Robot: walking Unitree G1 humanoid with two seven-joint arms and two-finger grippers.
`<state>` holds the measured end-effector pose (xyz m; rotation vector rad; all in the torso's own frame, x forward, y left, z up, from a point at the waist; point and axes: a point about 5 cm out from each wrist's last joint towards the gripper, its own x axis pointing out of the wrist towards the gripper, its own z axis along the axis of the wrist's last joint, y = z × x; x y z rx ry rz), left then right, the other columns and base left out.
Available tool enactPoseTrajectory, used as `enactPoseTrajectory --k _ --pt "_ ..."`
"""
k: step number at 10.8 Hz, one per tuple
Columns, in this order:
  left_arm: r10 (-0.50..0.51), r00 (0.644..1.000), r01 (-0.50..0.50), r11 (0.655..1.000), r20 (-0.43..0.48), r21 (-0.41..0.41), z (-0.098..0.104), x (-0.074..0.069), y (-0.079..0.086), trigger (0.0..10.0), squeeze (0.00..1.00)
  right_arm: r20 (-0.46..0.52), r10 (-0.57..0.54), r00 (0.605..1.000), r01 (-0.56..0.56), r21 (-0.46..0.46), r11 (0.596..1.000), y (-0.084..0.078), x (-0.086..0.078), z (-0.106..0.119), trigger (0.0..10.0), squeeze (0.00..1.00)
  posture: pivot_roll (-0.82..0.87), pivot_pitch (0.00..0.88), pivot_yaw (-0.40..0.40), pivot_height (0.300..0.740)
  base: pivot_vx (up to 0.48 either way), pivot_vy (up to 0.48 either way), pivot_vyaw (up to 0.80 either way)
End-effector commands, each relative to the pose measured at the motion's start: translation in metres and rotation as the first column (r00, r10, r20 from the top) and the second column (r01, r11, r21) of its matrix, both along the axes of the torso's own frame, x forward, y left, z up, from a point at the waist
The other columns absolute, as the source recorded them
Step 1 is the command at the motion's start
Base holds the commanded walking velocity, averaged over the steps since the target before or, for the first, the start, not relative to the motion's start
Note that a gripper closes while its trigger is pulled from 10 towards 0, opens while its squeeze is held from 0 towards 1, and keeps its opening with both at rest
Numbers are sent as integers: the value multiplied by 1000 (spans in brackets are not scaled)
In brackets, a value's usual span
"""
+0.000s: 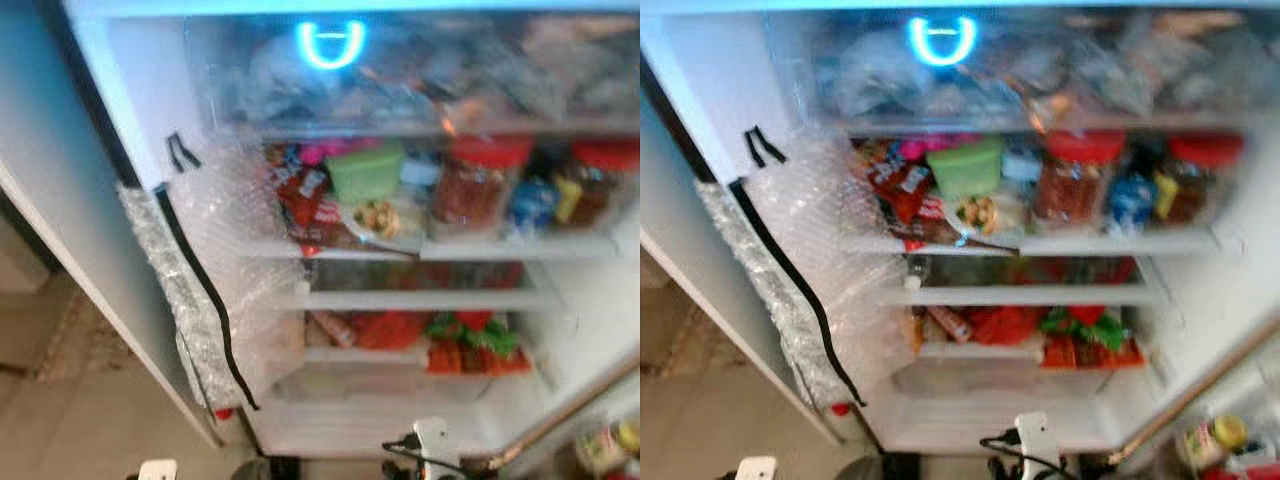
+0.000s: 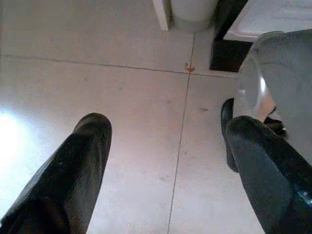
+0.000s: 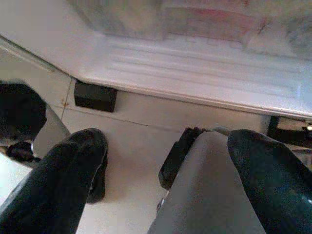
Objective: Restocking fridge
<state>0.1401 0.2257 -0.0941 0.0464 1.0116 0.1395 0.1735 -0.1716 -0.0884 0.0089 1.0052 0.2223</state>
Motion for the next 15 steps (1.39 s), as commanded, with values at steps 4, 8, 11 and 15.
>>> enactPoseTrajectory --k 4,8,11,15 --pt "-17 1000 17 1000 -26 -1 -1 -3 1 10000 0 -56 -28 998 28 -6 1000 1 -14 -7 10000 0 -17 0 46 640 0 240 0" --pt "-29 999 29 1000 -36 -3 -1 3 -4 10000 0 -58 -38 998 37 -10 999 1 -14 -7 10000 0 -18 0 47 640 0 240 0" --pt "-35 999 35 999 -33 -9 0 10 -11 10000 0 -57 -45 997 44 -10 999 0 -14 -7 10000 0 -14 0 41 640 0 241 0" --pt "-30 999 30 999 -35 -12 0 11 -12 10000 0 -60 -43 997 42 -18 999 -1 -13 -7 10000 0 -11 0 38 640 0 244 0"
